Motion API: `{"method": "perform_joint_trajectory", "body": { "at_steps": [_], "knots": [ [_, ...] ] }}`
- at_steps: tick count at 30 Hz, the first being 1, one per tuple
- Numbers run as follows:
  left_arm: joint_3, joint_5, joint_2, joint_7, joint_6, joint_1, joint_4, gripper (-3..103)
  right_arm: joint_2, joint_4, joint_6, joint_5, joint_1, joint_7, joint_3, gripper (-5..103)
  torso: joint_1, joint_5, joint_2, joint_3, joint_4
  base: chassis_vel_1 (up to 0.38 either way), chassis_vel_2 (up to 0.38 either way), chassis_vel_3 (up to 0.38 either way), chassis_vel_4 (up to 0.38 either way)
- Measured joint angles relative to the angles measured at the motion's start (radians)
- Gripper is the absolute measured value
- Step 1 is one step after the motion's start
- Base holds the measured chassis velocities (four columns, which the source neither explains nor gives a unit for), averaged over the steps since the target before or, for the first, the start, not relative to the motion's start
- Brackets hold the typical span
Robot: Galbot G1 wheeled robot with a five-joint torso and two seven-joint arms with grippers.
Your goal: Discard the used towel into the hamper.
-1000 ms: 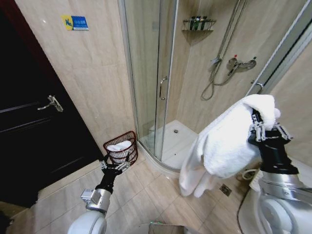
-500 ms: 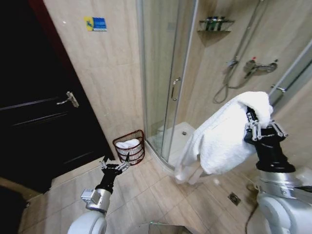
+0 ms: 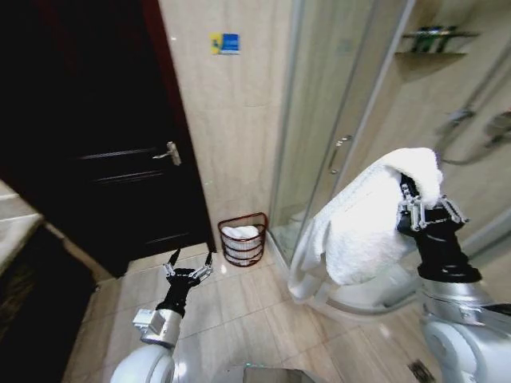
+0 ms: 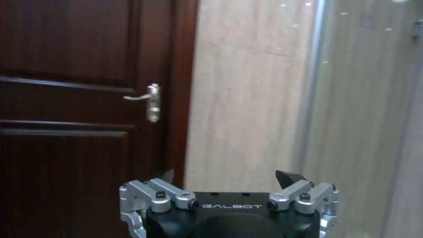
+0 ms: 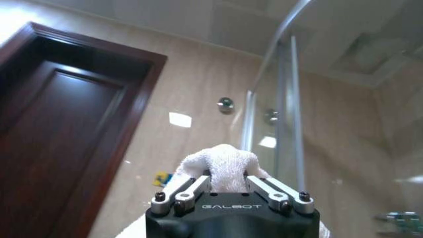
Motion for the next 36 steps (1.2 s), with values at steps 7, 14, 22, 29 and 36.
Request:
{"method": "perform_joint_trajectory", "body": {
  "at_steps": [7,14,22,29,36],
  "knots": [
    [0.0,0.0,0.0,0.0,0.0,0.0,0.0,100,0.0,0.0,0.013,0.001,0.003,-0.003,-0.012,12,0.008,0.0001,0.018,0.01,0.0002,0.129,0.129,0.133,0.119],
    [0.0,0.0,0.0,0.0,0.0,0.0,0.0,100,0.0,0.0,0.026,-0.001,0.011,-0.003,-0.025,12,0.012,0.0,0.026,0.015,0.0004,0.097,0.088,0.093,0.102],
    [0.0,0.0,0.0,0.0,0.0,0.0,0.0,100,0.0,0.0,0.036,-0.012,0.023,-0.002,-0.039,12,0.012,0.0,0.026,0.015,0.0,0.013,0.008,0.006,0.01],
    [0.0,0.0,0.0,0.0,0.0,0.0,0.0,100,-0.002,0.0,0.031,-0.017,0.023,-0.003,-0.041,12,0.014,0.0,0.031,0.018,-0.0001,0.0,0.0,0.0,0.0],
    [0.0,0.0,0.0,0.0,0.0,0.0,0.0,100,-0.001,0.0,0.026,-0.022,0.019,-0.001,-0.045,12,0.027,0.0,0.058,0.031,-0.0001,0.0,0.0,0.0,0.0]
  ]
}}
